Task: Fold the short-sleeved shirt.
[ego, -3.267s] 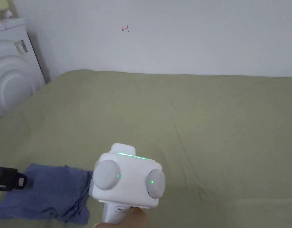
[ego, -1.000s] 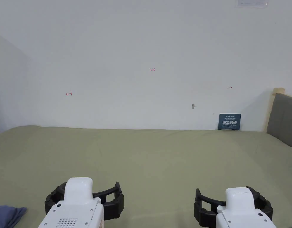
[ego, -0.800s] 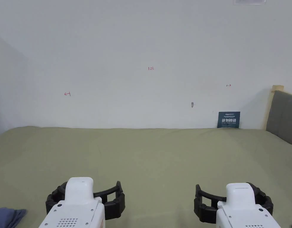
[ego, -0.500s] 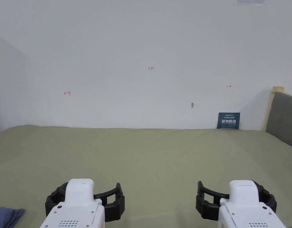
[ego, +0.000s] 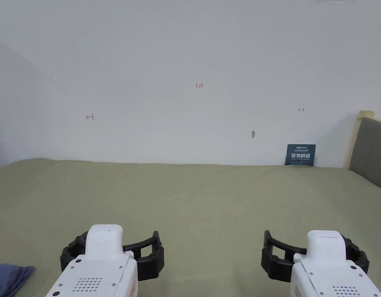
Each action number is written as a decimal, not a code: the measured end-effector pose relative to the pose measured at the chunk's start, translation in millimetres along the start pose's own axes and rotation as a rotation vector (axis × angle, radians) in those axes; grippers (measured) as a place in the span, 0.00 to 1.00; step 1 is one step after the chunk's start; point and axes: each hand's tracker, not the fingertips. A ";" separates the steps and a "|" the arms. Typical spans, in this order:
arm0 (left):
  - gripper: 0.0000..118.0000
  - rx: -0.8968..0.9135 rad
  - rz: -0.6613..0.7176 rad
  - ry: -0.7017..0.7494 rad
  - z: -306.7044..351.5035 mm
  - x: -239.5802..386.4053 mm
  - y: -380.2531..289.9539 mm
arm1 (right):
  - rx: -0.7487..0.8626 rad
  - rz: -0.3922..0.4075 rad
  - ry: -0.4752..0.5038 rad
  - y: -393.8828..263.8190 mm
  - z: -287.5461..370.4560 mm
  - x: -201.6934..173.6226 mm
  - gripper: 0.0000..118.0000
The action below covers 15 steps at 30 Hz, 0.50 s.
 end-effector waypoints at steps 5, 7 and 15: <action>1.00 0.010 -0.015 -0.008 0.8 4.0 1.8 | 0.013 -0.010 -0.001 1.1 5.2 0.3 1.00; 1.00 0.006 -0.008 -0.012 1.1 5.1 1.7 | 0.011 -0.015 0.001 1.5 7.8 -0.8 1.00; 1.00 -0.010 -0.017 -0.012 1.8 4.5 2.9 | 0.029 -0.044 0.006 3.8 11.6 4.5 1.00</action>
